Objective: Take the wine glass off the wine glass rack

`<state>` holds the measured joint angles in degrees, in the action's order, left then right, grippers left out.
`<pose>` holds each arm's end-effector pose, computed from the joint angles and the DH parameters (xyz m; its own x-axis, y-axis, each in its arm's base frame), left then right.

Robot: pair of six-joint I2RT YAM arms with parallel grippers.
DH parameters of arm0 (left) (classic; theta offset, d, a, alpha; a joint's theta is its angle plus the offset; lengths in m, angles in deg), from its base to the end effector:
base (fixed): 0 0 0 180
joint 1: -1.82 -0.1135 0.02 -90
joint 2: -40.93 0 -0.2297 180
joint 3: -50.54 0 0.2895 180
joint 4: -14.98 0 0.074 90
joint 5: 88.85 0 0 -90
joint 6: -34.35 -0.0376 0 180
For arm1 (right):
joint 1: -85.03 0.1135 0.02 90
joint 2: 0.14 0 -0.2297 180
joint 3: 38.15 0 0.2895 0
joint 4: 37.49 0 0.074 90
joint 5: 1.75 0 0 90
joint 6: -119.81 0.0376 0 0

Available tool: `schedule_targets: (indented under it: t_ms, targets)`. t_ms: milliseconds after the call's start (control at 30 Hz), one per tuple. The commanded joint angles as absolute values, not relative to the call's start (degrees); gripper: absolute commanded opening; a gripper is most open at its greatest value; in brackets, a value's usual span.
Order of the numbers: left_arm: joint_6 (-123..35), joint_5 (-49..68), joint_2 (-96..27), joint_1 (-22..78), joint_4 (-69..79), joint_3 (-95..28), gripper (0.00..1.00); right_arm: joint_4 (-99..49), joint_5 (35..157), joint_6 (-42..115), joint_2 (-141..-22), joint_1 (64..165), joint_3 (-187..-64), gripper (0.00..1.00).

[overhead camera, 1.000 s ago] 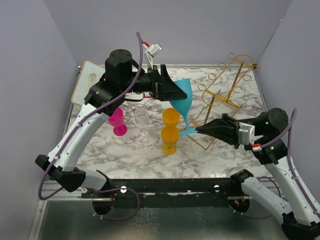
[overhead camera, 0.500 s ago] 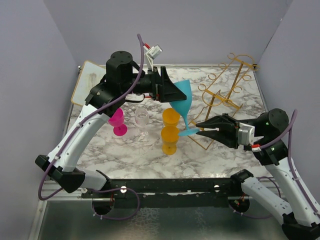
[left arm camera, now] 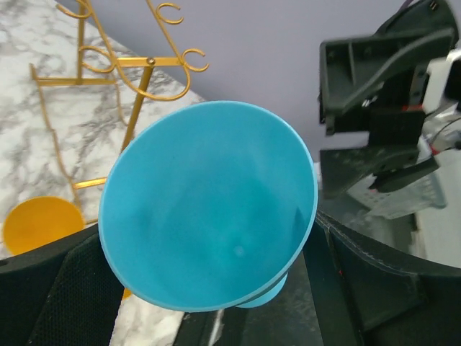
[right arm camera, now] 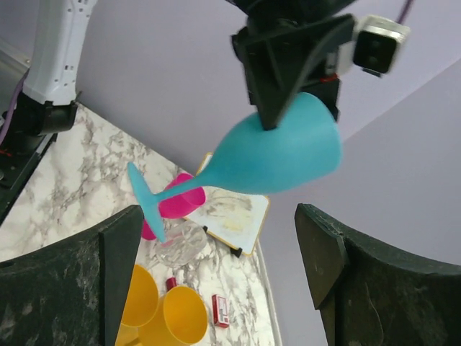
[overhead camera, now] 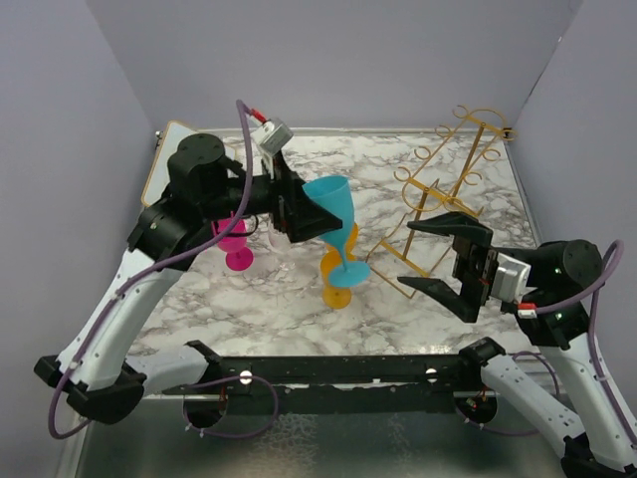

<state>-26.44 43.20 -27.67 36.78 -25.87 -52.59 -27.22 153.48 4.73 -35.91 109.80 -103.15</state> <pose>0.2118 -0.1788 0.4802 -0.5526 -0.0558 -0.8316 0.8036 0.2290 -0.5494 0.1411 0.1027 0.4183 0.6721 0.1145 -0.7315 -0.7402 0.0764 -0.6681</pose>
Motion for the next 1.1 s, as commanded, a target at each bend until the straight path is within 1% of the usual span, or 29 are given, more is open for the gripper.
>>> schedule_targets:
  t_ms: [0,267,367,500,667,833,967,1067]
  targets:
    - [-41.62,37.87,-17.57,36.50,-30.07,-46.99,0.91,-26.43,147.94,7.90,-33.24,110.07,-105.09,0.87]
    - [-58.16,24.84,-1.42,36.50,-30.25,-28.47,0.89,-31.68,135.02,11.23,-27.19,110.07,-101.05,0.88]
    - [-61.05,23.78,1.33,36.53,-27.01,-21.65,0.89,-33.42,131.35,11.76,-26.60,110.09,-99.80,0.88]
    - [-62.97,22.31,5.09,36.54,-19.69,-12.51,0.88,-34.68,127.91,12.15,-26.08,110.10,-99.03,0.89]
    - [-63.69,17.28,12.79,36.53,-4.86,1.66,0.88,-36.46,124.59,12.19,-24.50,110.07,-97.62,0.89]
    - [-64.62,10.32,16.34,36.54,1.45,9.53,0.88,-37.01,120.07,11.22,-22.70,110.05,-96.63,0.89]
    - [-66.82,10.78,17.51,36.54,4.37,14.77,0.89,-39.13,116.18,10.61,-21.05,110.07,-95.11,0.90]
    - [-67.31,11.22,17.75,36.55,5.97,17.22,0.92,-38.97,115.81,10.25,-20.88,110.07,-95.02,0.90]
